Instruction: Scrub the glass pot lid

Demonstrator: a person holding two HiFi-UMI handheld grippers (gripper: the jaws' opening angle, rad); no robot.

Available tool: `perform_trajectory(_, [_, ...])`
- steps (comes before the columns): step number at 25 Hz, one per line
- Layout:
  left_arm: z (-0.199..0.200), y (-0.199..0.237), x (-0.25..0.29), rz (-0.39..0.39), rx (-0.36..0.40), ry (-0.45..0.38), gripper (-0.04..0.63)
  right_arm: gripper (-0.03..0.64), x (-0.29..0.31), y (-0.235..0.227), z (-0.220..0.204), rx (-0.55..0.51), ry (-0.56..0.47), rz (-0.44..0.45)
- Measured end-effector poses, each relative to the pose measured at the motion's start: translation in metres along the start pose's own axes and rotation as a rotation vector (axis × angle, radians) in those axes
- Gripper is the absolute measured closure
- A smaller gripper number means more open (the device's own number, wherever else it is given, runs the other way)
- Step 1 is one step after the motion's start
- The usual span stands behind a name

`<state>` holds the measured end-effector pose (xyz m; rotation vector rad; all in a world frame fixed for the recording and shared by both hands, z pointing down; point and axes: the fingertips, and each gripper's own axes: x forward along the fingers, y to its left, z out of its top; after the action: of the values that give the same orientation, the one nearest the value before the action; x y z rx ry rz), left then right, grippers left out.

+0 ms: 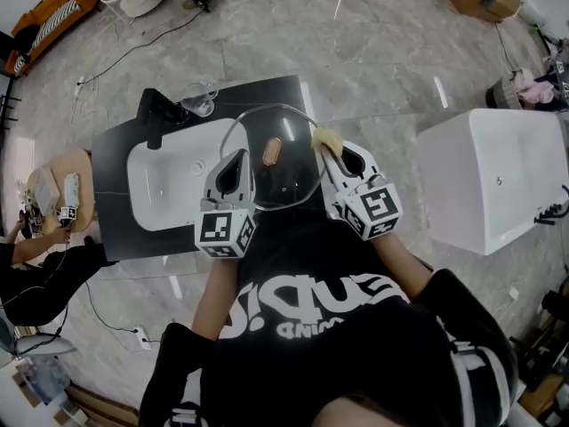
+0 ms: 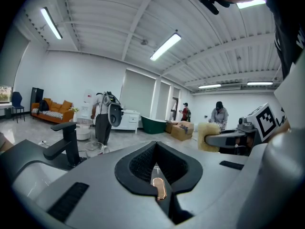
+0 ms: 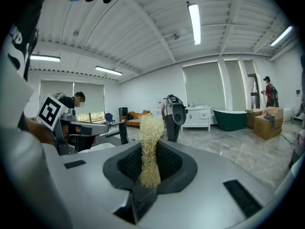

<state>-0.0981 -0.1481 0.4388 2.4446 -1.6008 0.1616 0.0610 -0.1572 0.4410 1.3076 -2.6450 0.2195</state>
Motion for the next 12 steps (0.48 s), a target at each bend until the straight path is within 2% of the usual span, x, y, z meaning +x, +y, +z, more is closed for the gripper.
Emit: perform_trajectory(12, [-0.0014, 0.0047, -0.0021, 0.033, -0.009, 0.005, 0.581, 0.571, 0.0002, -0.0026, 0.0009, 0.005, 0.001, -0.001])
